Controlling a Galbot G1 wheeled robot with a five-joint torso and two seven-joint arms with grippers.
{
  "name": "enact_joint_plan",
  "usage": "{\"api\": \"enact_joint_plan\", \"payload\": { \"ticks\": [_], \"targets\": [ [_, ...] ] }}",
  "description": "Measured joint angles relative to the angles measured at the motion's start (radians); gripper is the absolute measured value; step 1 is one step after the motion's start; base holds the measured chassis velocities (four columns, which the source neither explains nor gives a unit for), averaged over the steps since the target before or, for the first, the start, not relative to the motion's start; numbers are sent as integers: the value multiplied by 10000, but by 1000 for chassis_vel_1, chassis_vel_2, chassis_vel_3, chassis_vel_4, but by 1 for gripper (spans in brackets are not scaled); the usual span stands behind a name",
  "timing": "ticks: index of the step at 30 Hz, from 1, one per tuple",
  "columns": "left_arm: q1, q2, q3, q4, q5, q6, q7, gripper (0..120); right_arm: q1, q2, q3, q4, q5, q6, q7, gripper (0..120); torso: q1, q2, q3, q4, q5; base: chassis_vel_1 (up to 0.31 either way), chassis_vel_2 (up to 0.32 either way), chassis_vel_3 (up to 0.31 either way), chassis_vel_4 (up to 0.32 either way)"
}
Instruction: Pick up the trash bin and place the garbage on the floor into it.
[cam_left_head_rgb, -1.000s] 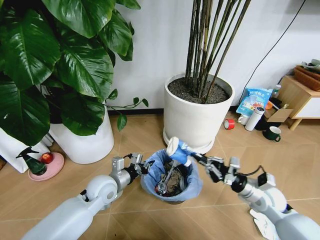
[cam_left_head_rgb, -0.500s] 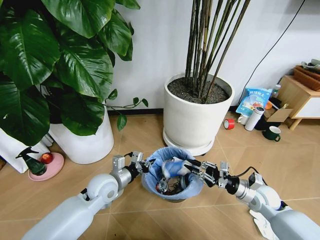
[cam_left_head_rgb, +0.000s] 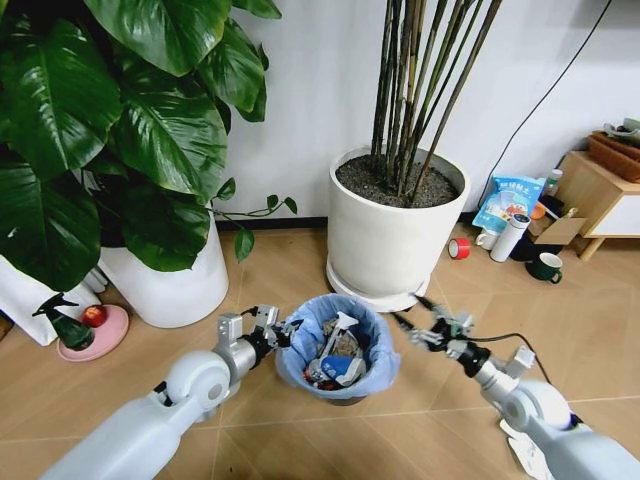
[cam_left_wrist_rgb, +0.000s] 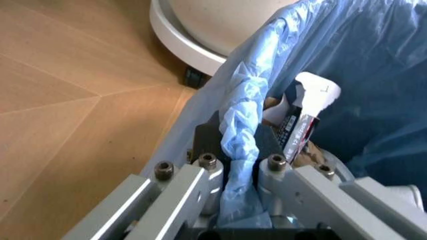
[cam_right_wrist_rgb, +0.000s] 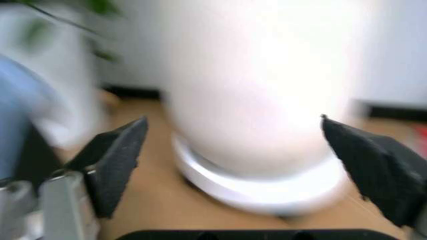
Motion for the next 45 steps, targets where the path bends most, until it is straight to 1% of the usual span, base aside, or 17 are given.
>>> {"api": "enact_joint_plan", "payload": {
  "ticks": [1,2,4,5,8,10,11,15,16,20,21,23,24,27,41,44,45],
  "targets": [
    [81,23,-70,-34,17,0,6,1,-171,58,182,-66,-252,1,711,98,0,0,0,1,1,0,0,0,0],
    [81,23,-70,-34,17,0,6,1,-171,58,182,-66,-252,1,711,98,0,0,0,1,1,0,0,0,0],
    [290,102,-289,-133,68,-2,48,1,-858,292,868,-354,-1104,-178,2533,100,0,1,-1,-2,0,0,0,0,0],
    [341,135,-355,-168,75,-9,64,1,-1047,348,1069,-423,-1317,-265,2898,100,0,1,-1,-2,3,0,0,0,0],
    [452,208,-505,-251,84,-23,112,1,-1520,453,1540,-563,-1693,-501,3403,100,-1,2,-1,-3,-1,0,0,0,0],
    [588,294,-679,-323,114,-44,174,1,-2133,530,2146,-771,-1910,-756,3604,100,-1,2,-2,-1,3,0,0,0,0],
    [588,294,-679,-323,114,-44,174,1,-2133,530,2146,-771,-1910,-756,3604,100,-1,2,-2,-1,3,0,0,0,0],
    [908,384,-1024,-456,231,-93,268,1,-3296,657,3152,-1224,-1937,-1196,3688,100,-1,1,-2,-3,-1,0,0,0,0],
    [908,384,-1024,-456,231,-93,268,1,-3296,657,3152,-1224,-1937,-1196,3688,100,-1,1,-2,-3,-1,0,0,0,0],
    [1169,463,-1419,-608,278,-104,307,1,-3621,926,3644,-2221,-2138,-1504,3655,100,-1,2,-2,-2,-2,0,0,0,0],
    [1169,463,-1419,-608,278,-104,307,1,-3621,926,3644,-2221,-2138,-1504,3655,100,-1,2,-2,-2,-2,0,0,0,0],
    [1360,623,-1567,-746,318,-119,309,1,-3267,1075,3615,-3430,-2348,-1378,3232,100,-1,2,-1,-1,2,0,0,0,0],
    [1360,623,-1567,-746,318,-119,309,1,-3267,1075,3615,-3430,-2348,-1378,3232,100,-1,2,-1,-1,2,0,0,0,0],
    [1480,680,-1620,-849,350,-122,289,1,-2691,1149,3329,-4623,-2381,-1383,2805,100,-1,1,-1,-1,0,0,0,0,0],
    [1489,772,-1646,-900,318,-104,180,1,-1947,1490,2704,-5946,-2533,-1613,2556,100,-1,1,-1,-1,0,0,0,0,0],
    [1490,769,-1646,-899,312,-100,172,1,-1863,1532,2645,-6084,-2538,-1625,2523,96,-1,1,0,-1,-1,0,0,0,0],
    [1488,763,-1644,-895,307,-98,171,1,-1819,1554,2617,-6163,-2546,-1632,2512,91,-1,1,0,0,0,0,0,0,0]
  ]
}}
